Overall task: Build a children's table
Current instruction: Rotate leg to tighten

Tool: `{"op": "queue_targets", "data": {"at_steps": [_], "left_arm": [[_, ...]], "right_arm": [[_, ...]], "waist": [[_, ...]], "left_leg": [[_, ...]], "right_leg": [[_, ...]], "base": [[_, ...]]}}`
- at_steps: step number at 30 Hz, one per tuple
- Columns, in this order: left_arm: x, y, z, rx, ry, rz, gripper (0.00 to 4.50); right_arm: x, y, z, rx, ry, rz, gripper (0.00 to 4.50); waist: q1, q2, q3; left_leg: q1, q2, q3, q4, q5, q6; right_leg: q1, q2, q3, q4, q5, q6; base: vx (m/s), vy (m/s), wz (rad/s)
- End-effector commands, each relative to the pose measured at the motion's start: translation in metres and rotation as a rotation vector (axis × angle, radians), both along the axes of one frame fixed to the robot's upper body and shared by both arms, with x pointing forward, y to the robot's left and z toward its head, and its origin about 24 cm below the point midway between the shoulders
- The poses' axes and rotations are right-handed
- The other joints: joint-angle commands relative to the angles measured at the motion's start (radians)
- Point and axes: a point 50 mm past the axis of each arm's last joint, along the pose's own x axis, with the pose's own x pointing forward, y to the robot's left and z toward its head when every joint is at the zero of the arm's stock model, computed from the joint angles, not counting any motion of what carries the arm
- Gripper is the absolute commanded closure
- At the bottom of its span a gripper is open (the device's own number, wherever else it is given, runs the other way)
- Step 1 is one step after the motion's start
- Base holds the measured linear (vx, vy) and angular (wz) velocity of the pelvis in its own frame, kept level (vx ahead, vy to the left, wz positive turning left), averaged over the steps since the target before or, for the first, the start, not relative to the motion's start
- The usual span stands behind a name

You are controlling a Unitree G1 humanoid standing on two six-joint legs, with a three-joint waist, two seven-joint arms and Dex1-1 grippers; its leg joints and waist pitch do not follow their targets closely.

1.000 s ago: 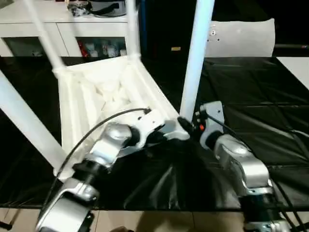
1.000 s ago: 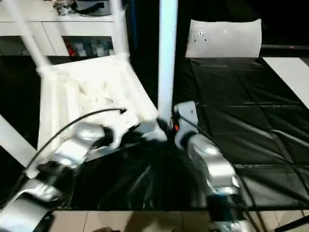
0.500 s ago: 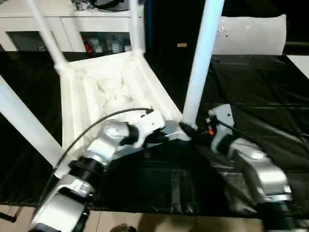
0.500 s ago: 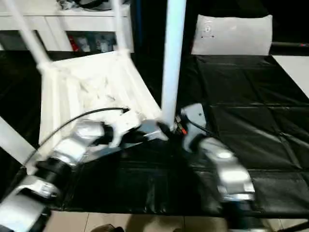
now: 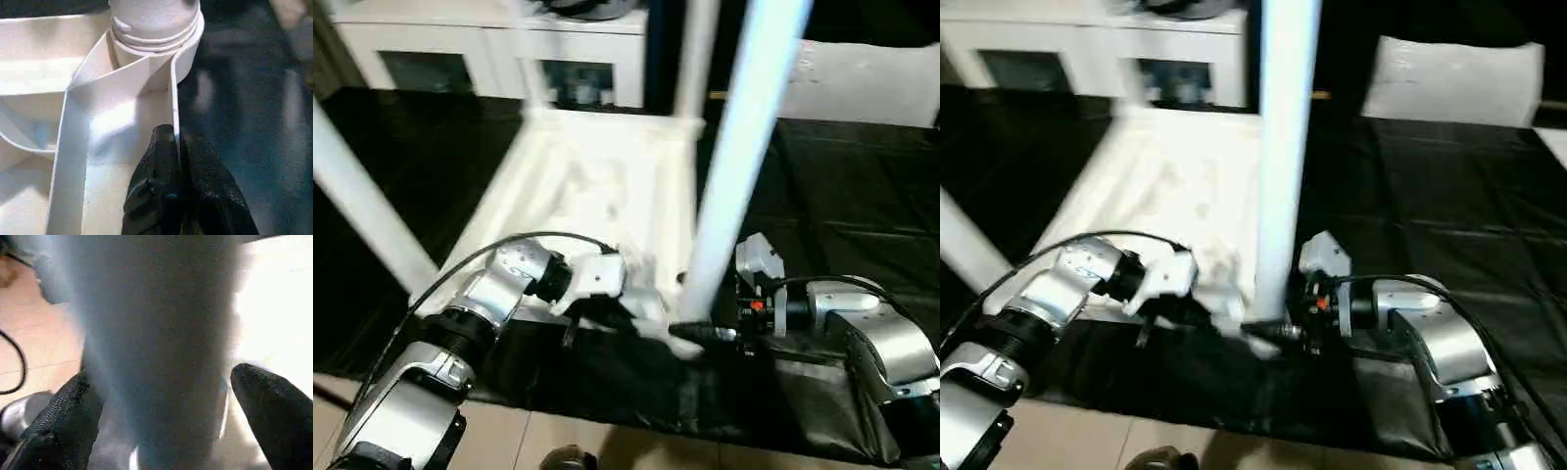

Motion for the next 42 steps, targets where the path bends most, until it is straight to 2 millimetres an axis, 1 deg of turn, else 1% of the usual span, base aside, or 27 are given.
{"op": "queue_targets", "data": {"at_steps": [1,4,6,8,9,11,12,14,16,17,18,20,23,26,27,29,30,32,33,35,36,37,38,39,40,41,42], "left_arm": [[-0.005,-0.008,0.003,0.039,-0.011,-0.127,4.5],[-0.005,-0.006,0.004,0.052,-0.015,-0.147,4.5],[-0.005,-0.005,0.004,0.053,-0.011,-0.149,4.5],[-0.004,-0.003,0.005,0.057,-0.008,-0.144,4.5],[-0.003,-0.001,0.005,0.062,-0.008,-0.14,4.5],[-0.002,0.0,0.004,0.064,-0.008,-0.133,4.5],[-0.001,0.002,0.004,0.066,-0.01,-0.121,4.5],[0.0,0.004,0.004,0.065,-0.017,-0.106,4.5],[0.001,0.004,0.004,0.065,-0.021,-0.099,4.5],[0.001,0.005,0.004,0.066,-0.019,-0.093,4.5],[0.002,0.005,0.004,0.063,-0.018,-0.082,4.5],[0.002,0.005,0.004,0.059,-0.015,-0.075,4.5],[0.002,0.005,0.004,0.054,-0.014,-0.063,4.5],[0.004,0.005,0.004,0.051,-0.021,-0.041,4.5],[0.006,0.005,0.004,0.043,-0.026,0.005,4.5],[0.007,0.005,0.005,0.039,-0.026,0.027,4.5],[0.01,0.004,0.006,0.03,-0.04,0.1,4.5],[0.012,0.003,0.006,0.024,-0.041,0.129,4.5],[0.014,-0.001,0.006,0.01,-0.042,0.186,4.5],[0.016,-0.007,0.007,-0.021,-0.031,0.262,4.5],[0.017,-0.014,0.008,-0.038,-0.031,0.316,4.5],[0.018,-0.017,0.008,-0.048,-0.034,0.345,4.5],[0.019,-0.019,0.008,-0.054,-0.035,0.363,4.5],[0.02,-0.023,0.009,-0.065,-0.036,0.398,4.5],[0.023,-0.028,0.01,-0.084,-0.043,0.455,4.5],[0.023,-0.029,0.01,-0.088,-0.043,0.465,4.5],[0.027,-0.038,0.012,-0.117,-0.053,0.54,4.5]], "right_arm": [[0.0,0.0,0.002,0.007,0.012,0.042,0.42],[-0.001,0.002,0.002,0.012,0.027,0.072,0.56],[-0.002,0.003,0.001,0.009,0.046,0.098,0.85],[-0.004,0.001,0.002,0.007,0.067,0.119,0.98],[-0.004,-0.001,0.002,0.005,0.076,0.123,1.04],[-0.005,-0.003,0.002,0.005,0.087,0.127,1.24],[-0.007,-0.006,0.002,0.002,0.1,0.133,1.39],[-0.009,-0.008,0.002,0.001,0.108,0.137,1.44],[-0.01,-0.008,0.001,0.001,0.111,0.138,1.67],[-0.01,-0.008,0.001,0.007,0.115,0.135,1.77],[-0.011,-0.008,0.002,0.019,0.12,0.129,1.88],[-0.011,-0.006,0.002,0.028,0.123,0.125,1.99],[-0.013,-0.004,0.003,0.043,0.135,0.121,2.21],[-0.014,-0.001,0.003,0.072,0.146,0.101,2.39],[-0.013,0.004,0.001,0.097,0.13,0.033,2.4],[-0.013,0.006,-0.001,0.104,0.121,0.003,2.41],[-0.008,0.011,-0.007,0.088,0.087,-0.107,2.41],[-0.006,0.014,-0.009,0.082,0.073,-0.152,2.43],[-0.001,0.019,-0.013,0.07,0.057,-0.233,2.44],[0.005,0.026,-0.018,0.056,0.048,-0.351,2.46],[0.011,0.033,-0.02,0.066,0.068,-0.452,2.48],[0.014,0.037,-0.02,0.069,0.075,-0.494,2.51],[0.015,0.039,-0.02,0.073,0.079,-0.516,2.51],[0.018,0.043,-0.02,0.08,0.086,-0.556,2.52],[0.022,0.048,-0.021,0.085,0.099,-0.634,2.52],[0.023,0.048,-0.021,0.084,0.101,-0.647,2.52],[0.028,0.055,-0.022,0.066,0.105,-0.742,2.52]], "waist": [[-0.009,-0.013,-0.067],[-0.007,-0.016,-0.064],[-0.008,-0.018,-0.062],[-0.009,-0.016,-0.063],[-0.009,-0.02,-0.064],[-0.009,-0.019,-0.065],[-0.009,-0.022,-0.066],[-0.008,-0.02,-0.066],[-0.008,-0.022,-0.065],[-0.009,-0.017,-0.06],[-0.01,-0.019,-0.058],[-0.012,-0.015,-0.055],[-0.014,-0.016,-0.054],[-0.014,-0.017,-0.051],[-0.015,-0.016,-0.046],[-0.017,-0.014,-0.044],[-0.024,-0.013,-0.038],[-0.036,-0.014,-0.033],[-0.042,-0.01,-0.032],[-0.054,-0.012,-0.028],[-0.071,-0.012,-0.024],[-0.078,-0.011,-0.023],[-0.089,-0.005,-0.023],[-0.099,-0.008,-0.027],[-0.102,-0.004,-0.027],[-0.107,-0.005,-0.027],[-0.112,-0.003,-0.026]], "left_leg": [[0.038,0.081,-0.022,-0.068,-0.148,0.068],[0.037,0.08,-0.021,-0.072,-0.181,0.044],[0.037,0.08,-0.019,-0.075,-0.199,0.033],[0.036,0.08,-0.019,-0.075,-0.193,0.031],[0.035,0.08,-0.018,-0.074,-0.185,0.034],[0.033,0.08,-0.019,-0.073,-0.172,0.039],[0.031,0.078,-0.017,-0.07,-0.155,0.05],[0.03,0.077,-0.017,-0.068,-0.147,0.059],[0.03,0.077,-0.018,-0.068,-0.154,0.06],[0.028,0.077,-0.018,-0.07,-0.16,0.058],[0.03,0.079,-0.019,-0.073,-0.182,0.05],[0.033,0.08,-0.021,-0.077,-0.201,0.038],[0.035,0.08,-0.021,-0.079,-0.213,0.028],[0.033,0.079,-0.02,-0.08,-0.21,0.031],[0.032,0.079,-0.021,-0.083,-0.225,0.028],[0.033,0.079,-0.022,-0.086,-0.25,0.018],[0.035,0.079,-0.025,-0.093,-0.291,-0.007],[0.034,0.075,-0.031,-0.098,-0.328,-0.03],[0.034,0.076,-0.032,-0.101,-0.341,-0.039],[0.039,0.075,-0.036,-0.103,-0.385,-0.062],[0.031,0.073,-0.043,-0.111,-0.404,-0.078],[0.028,0.071,-0.045,-0.113,-0.409,-0.081],[0.028,0.069,-0.049,-0.116,-0.427,-0.091],[0.027,0.069,-0.05,-0.116,-0.416,-0.09],[0.027,0.067,-0.048,-0.115,-0.407,-0.086],[0.027,0.067,-0.044,-0.116,-0.395,-0.081],[0.028,0.066,-0.039,-0.114,-0.362,-0.068]], "right_leg": [[0.029,-0.08,0.038,-0.057,0.019,-0.291],[0.028,-0.084,0.039,-0.063,-0.055,-0.271],[0.028,-0.086,0.039,-0.065,-0.096,-0.26],[0.028,-0.087,0.039,-0.066,-0.097,-0.255],[0.029,-0.086,0.039,-0.064,-0.086,-0.254],[0.03,-0.087,0.038,-0.063,-0.07,-0.254],[0.031,-0.086,0.038,-0.062,-0.05,-0.255],[0.03,-0.087,0.037,-0.063,-0.048,-0.254],[0.031,-0.088,0.037,-0.064,-0.065,-0.253],[0.028,-0.088,0.038,-0.066,-0.077,-0.252],[0.028,-0.088,0.037,-0.07,-0.115,-0.248],[0.025,-0.087,0.038,-0.072,-0.139,-0.245],[0.024,-0.086,0.039,-0.073,-0.137,-0.247],[0.024,-0.087,0.04,-0.074,-0.128,-0.244],[0.022,-0.088,0.04,-0.078,-0.156,-0.238],[0.019,-0.089,0.04,-0.082,-0.197,-0.232],[0.016,-0.09,0.042,-0.088,-0.266,-0.216],[0.016,-0.093,0.042,-0.095,-0.338,-0.195],[0.013,-0.092,0.043,-0.095,-0.359,-0.189],[0.007,-0.092,0.043,-0.1,-0.421,-0.171],[0.012,-0.091,0.04,-0.099,-0.441,-0.162],[0.013,-0.09,0.038,-0.099,-0.446,-0.159],[0.012,-0.088,0.035,-0.102,-0.443,-0.154],[0.015,-0.086,0.034,-0.098,-0.398,-0.161],[0.014,-0.086,0.035,-0.1,-0.372,-0.164],[0.015,-0.083,0.036,-0.099,-0.337,-0.172],[0.012,-0.082,0.038,-0.099,-0.28,-0.193]], "base": [[0.0,0.0,0.0],[0.0,0.0,0.0],[0.0,0.0,0.0],[0.0,0.0,0.0],[0.0,0.0,0.0],[0.0,0.0,0.0],[0.0,0.0,0.0],[0.0,0.0,0.0],[0.0,0.0,0.0],[0.0,0.0,0.0],[0.0,0.0,0.0],[0.0,0.0,0.0],[0.0,0.0,0.0],[0.0,0.0,0.0],[0.0,0.0,0.0],[0.0,0.0,0.0],[0.0,0.0,0.0],[0.0,0.0,0.0],[0.0,0.0,0.0],[0.0,0.0,0.0],[0.0,0.0,0.0],[0.0,0.0,0.0],[0.0,0.0,0.0],[0.0,0.0,0.0],[0.0,0.0,0.0],[0.0,0.0,0.0],[0.0,0.0,0.0]]}}
